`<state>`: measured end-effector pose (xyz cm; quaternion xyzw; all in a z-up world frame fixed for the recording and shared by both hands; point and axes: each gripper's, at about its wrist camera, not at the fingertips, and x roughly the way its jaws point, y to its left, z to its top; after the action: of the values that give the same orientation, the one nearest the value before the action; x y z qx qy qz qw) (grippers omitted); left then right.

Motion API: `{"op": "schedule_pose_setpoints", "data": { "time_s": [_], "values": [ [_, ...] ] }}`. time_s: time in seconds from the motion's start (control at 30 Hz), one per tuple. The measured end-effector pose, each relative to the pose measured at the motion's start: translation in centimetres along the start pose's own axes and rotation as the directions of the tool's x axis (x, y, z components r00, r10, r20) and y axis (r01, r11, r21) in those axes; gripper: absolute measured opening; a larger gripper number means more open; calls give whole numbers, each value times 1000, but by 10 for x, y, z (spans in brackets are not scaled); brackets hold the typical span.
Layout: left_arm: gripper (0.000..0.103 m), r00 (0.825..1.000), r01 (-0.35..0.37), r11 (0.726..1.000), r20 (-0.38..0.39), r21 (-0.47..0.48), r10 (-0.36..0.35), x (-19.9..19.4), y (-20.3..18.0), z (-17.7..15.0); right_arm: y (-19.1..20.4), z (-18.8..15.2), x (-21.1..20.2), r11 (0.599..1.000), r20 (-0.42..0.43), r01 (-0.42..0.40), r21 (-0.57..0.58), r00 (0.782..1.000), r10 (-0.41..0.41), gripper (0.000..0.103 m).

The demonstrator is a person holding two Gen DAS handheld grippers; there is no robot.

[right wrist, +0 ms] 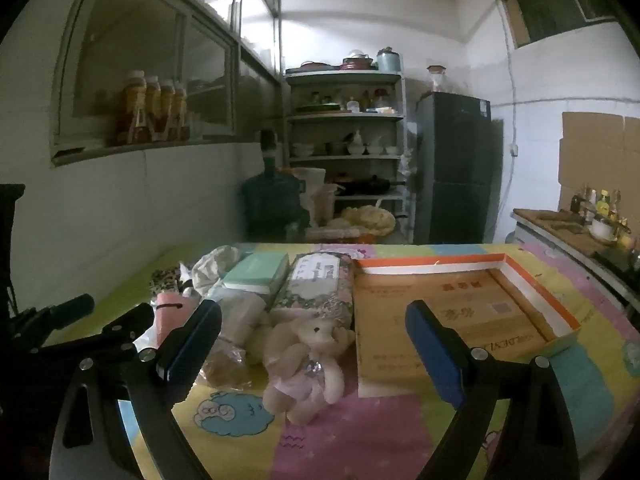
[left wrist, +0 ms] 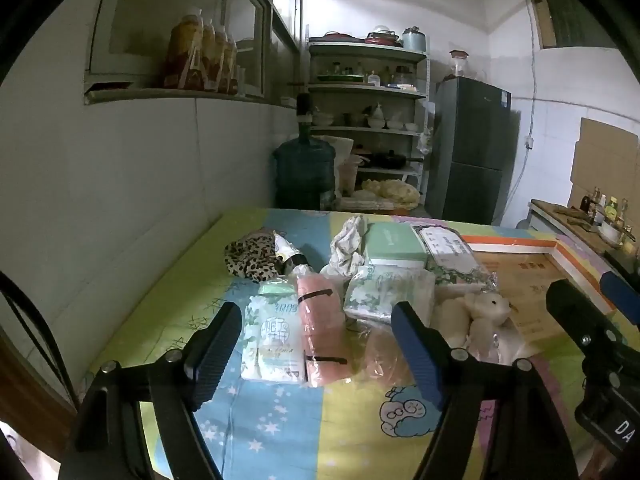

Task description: Organize soft objects

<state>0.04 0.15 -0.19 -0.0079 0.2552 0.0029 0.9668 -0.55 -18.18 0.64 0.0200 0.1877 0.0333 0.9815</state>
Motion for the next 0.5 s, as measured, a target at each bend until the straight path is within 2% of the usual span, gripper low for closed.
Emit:
{"op": "schedule_pose_setpoints", "data": {
  "time_s": [0.5],
  "values": [
    [76,1000,-2,1000,2,3,2,-1,-1,-1,1,-2,0,1000,-11,-25,0,1000,25,94]
  ]
}}
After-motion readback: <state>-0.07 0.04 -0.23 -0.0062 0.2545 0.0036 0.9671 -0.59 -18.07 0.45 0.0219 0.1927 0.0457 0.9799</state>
